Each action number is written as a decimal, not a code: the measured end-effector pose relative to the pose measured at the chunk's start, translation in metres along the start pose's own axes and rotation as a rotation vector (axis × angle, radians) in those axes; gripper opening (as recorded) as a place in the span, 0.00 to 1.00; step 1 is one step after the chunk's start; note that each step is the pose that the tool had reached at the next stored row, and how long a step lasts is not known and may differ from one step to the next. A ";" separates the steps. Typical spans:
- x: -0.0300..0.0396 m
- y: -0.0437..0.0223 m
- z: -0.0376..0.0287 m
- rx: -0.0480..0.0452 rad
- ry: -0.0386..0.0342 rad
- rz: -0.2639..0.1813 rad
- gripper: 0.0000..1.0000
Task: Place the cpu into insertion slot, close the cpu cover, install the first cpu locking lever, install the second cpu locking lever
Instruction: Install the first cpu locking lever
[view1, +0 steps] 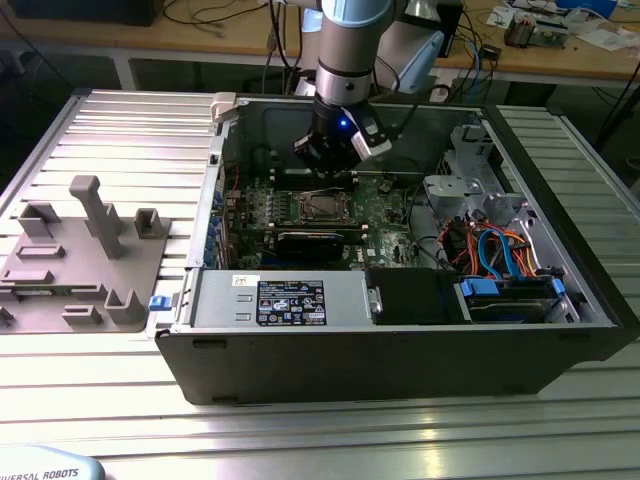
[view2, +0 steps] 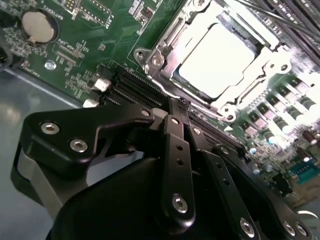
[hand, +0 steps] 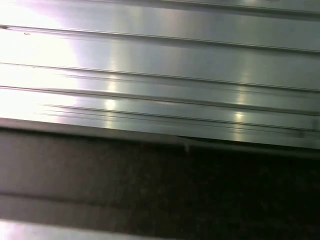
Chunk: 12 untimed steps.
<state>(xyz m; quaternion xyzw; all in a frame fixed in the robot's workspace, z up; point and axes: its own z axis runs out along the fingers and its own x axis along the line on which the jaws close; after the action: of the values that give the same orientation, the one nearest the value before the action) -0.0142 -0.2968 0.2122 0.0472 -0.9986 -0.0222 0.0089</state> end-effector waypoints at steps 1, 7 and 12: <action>0.0013 0.0002 -0.0024 0.0003 -0.0029 0.000 0.11; 0.0178 0.0022 -0.0031 -0.0003 -0.0141 -0.001 0.11; 0.0328 0.0043 -0.0028 -0.0030 -0.0204 -0.001 0.11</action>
<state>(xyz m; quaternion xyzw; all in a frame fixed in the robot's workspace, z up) -0.0472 -0.2958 0.2158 0.0474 -0.9986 -0.0241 -0.0012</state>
